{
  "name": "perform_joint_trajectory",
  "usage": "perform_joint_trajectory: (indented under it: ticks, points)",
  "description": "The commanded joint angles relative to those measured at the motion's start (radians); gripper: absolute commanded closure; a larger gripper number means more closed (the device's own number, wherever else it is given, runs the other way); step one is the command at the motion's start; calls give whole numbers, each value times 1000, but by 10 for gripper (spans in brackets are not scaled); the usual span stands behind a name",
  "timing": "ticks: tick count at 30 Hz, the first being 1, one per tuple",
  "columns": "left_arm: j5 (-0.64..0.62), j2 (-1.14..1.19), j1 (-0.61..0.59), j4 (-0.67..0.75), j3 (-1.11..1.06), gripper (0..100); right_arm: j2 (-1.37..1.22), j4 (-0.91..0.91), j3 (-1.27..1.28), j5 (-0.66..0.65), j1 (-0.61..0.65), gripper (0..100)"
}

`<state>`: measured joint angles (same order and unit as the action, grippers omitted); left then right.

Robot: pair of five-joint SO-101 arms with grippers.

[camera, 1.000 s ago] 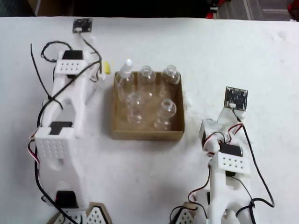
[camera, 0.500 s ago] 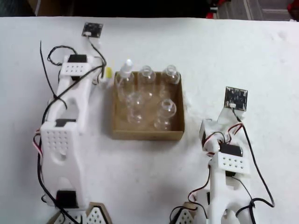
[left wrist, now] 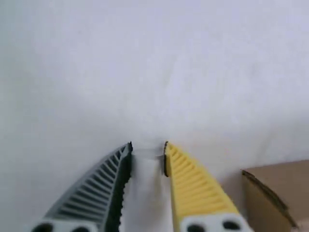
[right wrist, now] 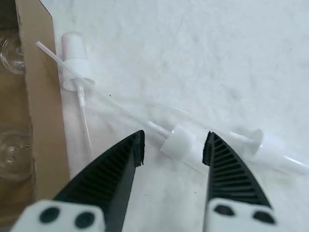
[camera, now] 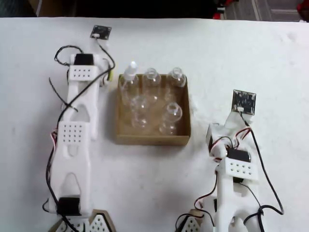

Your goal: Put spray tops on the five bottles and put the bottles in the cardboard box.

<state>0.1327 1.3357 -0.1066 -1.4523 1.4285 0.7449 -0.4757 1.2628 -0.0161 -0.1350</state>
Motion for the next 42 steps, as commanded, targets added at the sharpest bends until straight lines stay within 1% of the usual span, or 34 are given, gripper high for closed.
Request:
perform_joint_trajectory:
  ticks: [1,5,9,17,19,21,23,28,31,35,39,42]
  points:
    - [71,22,4,-129,242,975,13,21,-8,-12,8,818]
    - [104,-31,4,-212,236,979,13,22,-8,-12,8,818]
    - [109,-116,10,-307,236,979,13,22,-8,-12,8,818]
    - [98,-214,-4,-334,233,977,13,22,-8,-12,5,818]
    - [41,-249,-15,-336,232,977,13,22,-8,-12,5,818]
    - [-54,-305,-33,-339,227,977,13,22,-8,-12,4,818]
    - [-121,-371,-42,-339,226,978,13,22,-8,-12,4,818]
    - [-132,-542,-36,-341,198,979,13,22,-8,-12,4,818]
    - [-132,-674,-36,-341,66,979,13,22,-8,-12,4,818]
    - [-132,-908,-1,-339,-275,979,13,22,-8,-12,4,818]
    - [-130,-1184,82,-331,-634,979,13,22,-8,-12,4,818]
    - [-130,-1363,159,-308,-798,979,13,18,-8,-12,4,818]
